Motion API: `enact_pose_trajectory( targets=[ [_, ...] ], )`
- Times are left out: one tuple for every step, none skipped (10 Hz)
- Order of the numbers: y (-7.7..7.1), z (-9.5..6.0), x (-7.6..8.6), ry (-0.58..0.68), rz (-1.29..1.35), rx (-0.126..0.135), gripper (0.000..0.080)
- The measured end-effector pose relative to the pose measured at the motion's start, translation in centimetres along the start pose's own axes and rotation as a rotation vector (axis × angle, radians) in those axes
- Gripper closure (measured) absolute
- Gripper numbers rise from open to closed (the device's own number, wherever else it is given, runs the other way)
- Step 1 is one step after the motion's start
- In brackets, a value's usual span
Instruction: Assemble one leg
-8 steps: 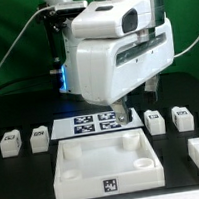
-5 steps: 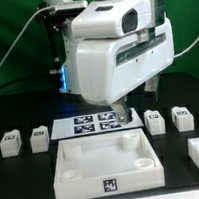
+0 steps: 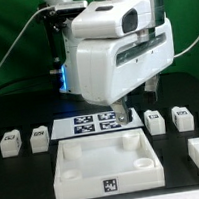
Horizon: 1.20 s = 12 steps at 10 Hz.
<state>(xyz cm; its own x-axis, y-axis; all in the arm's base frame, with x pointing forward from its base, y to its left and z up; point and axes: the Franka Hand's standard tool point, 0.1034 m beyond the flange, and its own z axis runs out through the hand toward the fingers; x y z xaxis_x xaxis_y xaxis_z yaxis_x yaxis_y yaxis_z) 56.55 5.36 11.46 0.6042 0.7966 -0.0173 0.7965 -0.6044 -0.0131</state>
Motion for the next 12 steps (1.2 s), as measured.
enact_pose_trajectory(
  targets=[
    [-1.2, 0.2, -0.9, -0.001, -0.041, -0.003, 0.0150],
    [-3.0, 0.4, -2.5, -0.011, -0.207, -0.007, 0.0150],
    [-4.5, 0.7, -3.9, -0.013, -0.302, -0.008, 0.0150],
    [-5.7, 1.5, -5.5, -0.008, -0.460, -0.014, 0.0150],
    [-6.5, 2.4, -7.2, -0.003, -0.578, -0.017, 0.0150],
    [-6.7, 3.4, -8.4, 0.003, -0.662, -0.021, 0.0150],
    [-6.5, 4.4, -9.2, 0.006, -0.699, -0.014, 0.0150],
    [-6.3, 5.2, -9.6, 0.006, -0.682, -0.003, 0.0150],
    [-6.1, 6.2, -9.8, 0.007, -0.674, 0.006, 0.0150],
    [-6.1, 7.6, -9.9, 0.013, -0.668, 0.010, 0.0150],
    [-6.4, 8.7, -10.2, 0.017, -0.665, 0.016, 0.0150],
    [-6.5, 9.5, -10.3, 0.022, -0.661, 0.015, 0.0150]
  ],
)
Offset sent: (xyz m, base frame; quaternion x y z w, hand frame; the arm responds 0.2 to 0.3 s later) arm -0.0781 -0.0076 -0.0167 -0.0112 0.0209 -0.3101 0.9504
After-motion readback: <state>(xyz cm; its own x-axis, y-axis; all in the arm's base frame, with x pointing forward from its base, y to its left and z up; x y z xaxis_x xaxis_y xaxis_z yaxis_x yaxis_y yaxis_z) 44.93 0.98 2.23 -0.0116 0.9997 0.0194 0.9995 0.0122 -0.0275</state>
